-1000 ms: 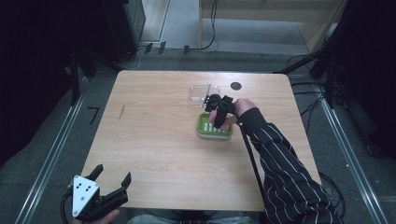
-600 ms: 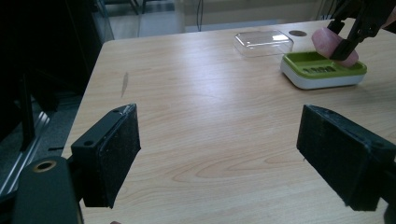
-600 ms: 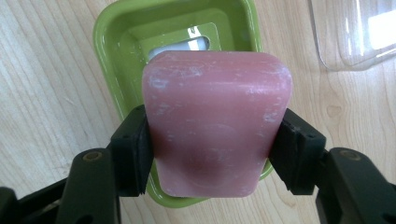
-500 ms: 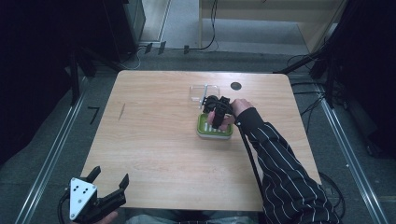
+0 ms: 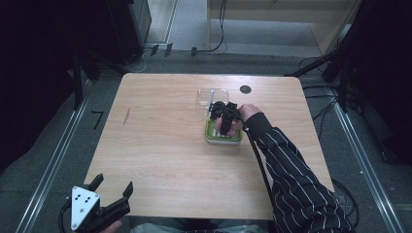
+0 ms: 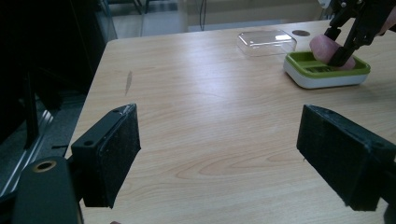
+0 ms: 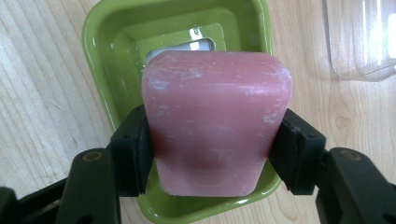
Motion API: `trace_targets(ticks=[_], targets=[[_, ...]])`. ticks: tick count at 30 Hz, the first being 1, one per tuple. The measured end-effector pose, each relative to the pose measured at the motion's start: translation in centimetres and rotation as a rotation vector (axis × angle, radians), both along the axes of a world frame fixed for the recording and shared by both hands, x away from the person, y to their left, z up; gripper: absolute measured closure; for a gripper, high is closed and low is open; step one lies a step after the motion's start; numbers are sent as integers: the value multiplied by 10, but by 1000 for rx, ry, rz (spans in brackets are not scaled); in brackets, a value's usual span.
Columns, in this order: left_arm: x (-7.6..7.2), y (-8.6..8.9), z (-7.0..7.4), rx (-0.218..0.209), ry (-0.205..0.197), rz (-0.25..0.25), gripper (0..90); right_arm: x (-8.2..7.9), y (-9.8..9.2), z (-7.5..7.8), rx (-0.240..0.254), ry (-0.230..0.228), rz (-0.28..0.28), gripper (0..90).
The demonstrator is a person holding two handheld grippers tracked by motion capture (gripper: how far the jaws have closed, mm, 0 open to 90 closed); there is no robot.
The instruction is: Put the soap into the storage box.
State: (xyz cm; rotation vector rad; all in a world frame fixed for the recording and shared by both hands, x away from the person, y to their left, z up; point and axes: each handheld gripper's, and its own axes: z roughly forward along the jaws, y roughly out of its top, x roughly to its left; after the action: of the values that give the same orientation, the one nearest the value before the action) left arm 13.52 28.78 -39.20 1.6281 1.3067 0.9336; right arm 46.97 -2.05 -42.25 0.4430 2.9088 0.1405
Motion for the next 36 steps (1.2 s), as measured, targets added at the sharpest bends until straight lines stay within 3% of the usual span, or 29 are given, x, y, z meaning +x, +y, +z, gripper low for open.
trace_targets(ticks=[15,36], targets=[[0,0,0,-1,-1,-1,138,-2,4,-6,14,-10,45,390],[1,-1,0,2,0,-6,138,-2,5,-16,28,-18,48,389]])
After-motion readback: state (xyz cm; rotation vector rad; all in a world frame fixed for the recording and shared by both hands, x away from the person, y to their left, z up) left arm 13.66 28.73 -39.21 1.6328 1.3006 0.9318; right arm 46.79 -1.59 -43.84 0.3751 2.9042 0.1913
